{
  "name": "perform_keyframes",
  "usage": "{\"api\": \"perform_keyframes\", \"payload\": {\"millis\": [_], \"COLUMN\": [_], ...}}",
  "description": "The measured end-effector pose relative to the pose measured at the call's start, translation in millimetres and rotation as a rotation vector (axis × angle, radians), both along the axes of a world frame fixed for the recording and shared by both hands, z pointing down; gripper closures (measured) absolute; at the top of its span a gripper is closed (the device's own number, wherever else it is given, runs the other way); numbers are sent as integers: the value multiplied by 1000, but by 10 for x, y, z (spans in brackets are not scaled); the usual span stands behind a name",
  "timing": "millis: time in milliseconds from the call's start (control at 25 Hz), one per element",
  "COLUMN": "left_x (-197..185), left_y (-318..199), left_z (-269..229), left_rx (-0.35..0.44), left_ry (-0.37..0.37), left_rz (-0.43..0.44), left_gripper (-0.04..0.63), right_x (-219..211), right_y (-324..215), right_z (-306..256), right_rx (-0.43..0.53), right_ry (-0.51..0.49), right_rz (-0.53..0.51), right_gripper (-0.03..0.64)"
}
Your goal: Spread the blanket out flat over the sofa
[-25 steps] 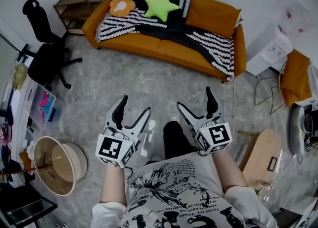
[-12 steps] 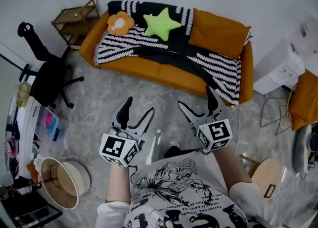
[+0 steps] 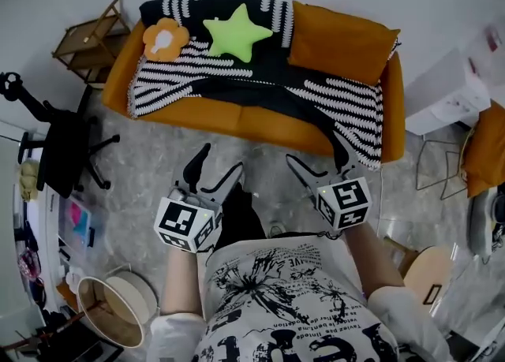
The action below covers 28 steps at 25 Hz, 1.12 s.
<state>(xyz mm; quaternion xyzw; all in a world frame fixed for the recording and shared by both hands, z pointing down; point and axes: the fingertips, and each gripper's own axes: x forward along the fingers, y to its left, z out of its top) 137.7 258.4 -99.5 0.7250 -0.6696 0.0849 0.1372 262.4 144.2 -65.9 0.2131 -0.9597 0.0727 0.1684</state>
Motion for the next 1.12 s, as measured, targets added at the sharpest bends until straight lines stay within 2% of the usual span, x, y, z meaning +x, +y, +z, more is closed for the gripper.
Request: {"api": "perform_keyframes", "payload": {"millis": [240, 400, 600, 720, 880, 1120], "left_x": [-805, -1346, -1977, -2264, -2501, -2912], "left_y": [-1139, -1904, -2689, -3061, -3370, -3768], "left_z": [368, 658, 1170, 1629, 2382, 3818], "left_rx": [-44, -99, -165, -237, -342, -534], "left_ry": [-34, -2, 48, 36, 24, -70], "left_rz": [149, 248, 315, 351, 410, 458], "left_gripper": [270, 270, 270, 270, 270, 270], "right_x": [-714, -1260, -1842, -2086, -2332, -2393], "right_y": [-847, -1453, -2129, -2484, -2753, -3242], "right_z": [285, 584, 1113, 1481, 2104, 3409], "right_rx": [-29, -110, -196, -238, -283, -423], "right_ry": [47, 107, 194, 242, 317, 475], "right_rz": [92, 150, 210, 239, 208, 224], "right_gripper": [143, 143, 143, 143, 169, 170]}}
